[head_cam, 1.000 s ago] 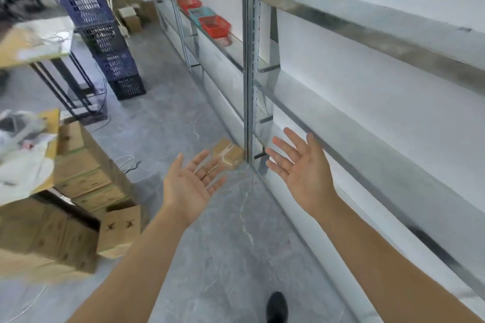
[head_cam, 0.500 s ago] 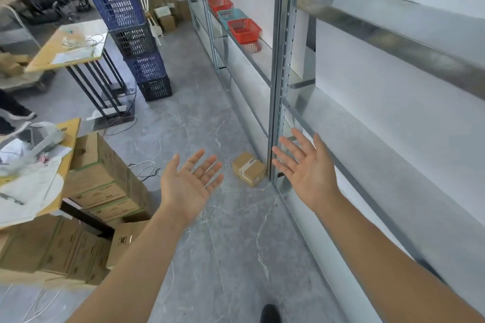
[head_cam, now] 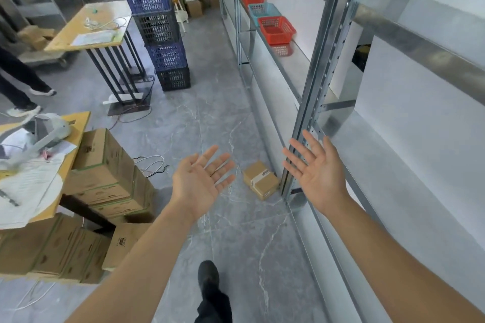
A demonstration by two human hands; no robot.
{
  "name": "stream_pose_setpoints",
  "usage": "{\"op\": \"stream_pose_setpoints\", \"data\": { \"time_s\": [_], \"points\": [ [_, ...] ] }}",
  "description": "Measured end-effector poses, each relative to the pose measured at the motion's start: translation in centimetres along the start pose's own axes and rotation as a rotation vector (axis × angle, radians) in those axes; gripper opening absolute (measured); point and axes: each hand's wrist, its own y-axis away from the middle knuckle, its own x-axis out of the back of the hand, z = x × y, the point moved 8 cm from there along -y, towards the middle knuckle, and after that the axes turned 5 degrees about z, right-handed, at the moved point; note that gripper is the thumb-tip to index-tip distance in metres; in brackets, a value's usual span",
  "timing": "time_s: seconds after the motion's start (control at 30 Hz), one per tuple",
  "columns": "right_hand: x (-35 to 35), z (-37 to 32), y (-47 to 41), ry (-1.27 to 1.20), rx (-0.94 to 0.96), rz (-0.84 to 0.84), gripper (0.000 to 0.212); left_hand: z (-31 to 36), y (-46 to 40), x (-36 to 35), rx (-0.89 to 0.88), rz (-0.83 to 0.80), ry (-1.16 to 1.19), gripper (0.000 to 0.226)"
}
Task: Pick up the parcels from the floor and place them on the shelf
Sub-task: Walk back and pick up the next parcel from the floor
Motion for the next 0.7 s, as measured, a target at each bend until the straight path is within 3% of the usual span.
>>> {"op": "stream_pose_setpoints", "data": {
  "time_s": [0.5, 0.7],
  "points": [
    [-12.7, 3.0, -18.8, 0.122, -0.004, 0.05, 0.055, 9.7, -22.8, 0.3, 0.132, -0.011, 0.031, 0.052],
    [-14.1, 4.3, -24.8, 0.166, -0.038, 0.072, 0.06, 11.2, -29.2, -0.3, 0.187, -0.004, 0.015, 0.054]
  ]
}}
